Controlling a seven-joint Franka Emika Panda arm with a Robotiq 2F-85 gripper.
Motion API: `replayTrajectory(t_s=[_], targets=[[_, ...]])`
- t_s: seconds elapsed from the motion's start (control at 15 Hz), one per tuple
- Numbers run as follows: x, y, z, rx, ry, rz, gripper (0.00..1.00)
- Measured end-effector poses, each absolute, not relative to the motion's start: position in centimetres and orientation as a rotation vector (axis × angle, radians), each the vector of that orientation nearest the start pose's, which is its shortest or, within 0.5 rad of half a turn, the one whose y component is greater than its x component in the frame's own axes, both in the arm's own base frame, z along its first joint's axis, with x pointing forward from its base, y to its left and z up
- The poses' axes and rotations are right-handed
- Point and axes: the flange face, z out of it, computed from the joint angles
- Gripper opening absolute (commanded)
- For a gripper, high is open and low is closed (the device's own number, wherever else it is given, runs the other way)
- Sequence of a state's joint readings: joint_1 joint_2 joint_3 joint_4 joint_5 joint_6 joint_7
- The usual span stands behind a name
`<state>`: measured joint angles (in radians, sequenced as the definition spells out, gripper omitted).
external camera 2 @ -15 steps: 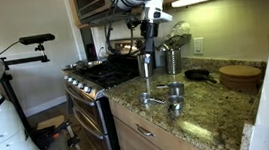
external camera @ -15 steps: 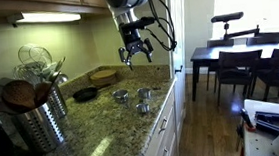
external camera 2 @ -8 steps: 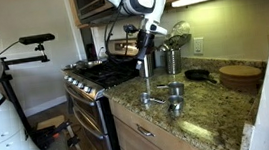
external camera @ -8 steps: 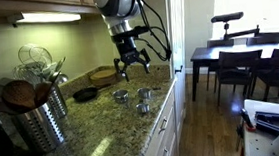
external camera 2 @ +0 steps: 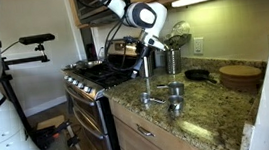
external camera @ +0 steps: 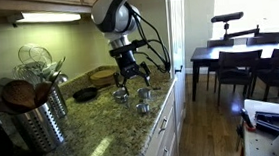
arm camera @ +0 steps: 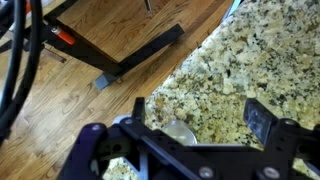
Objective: Put the small pot inside the medium pot and put both pots inside the large pot
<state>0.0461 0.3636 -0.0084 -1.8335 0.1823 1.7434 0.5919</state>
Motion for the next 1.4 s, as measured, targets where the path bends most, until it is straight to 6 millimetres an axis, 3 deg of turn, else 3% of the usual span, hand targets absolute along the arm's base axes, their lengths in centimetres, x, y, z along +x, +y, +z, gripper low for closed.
replayTrajectory(t_s=[0.27,0.8,1.4], targets=[[57.9,4.1,28.2,-2.882,0.952,0.807,1.00],[58.0,1.4,25.6,-2.865,1.036,0.843,1.00],[59.5,-0.8,23.7,-2.864,1.119,0.680,1.00]])
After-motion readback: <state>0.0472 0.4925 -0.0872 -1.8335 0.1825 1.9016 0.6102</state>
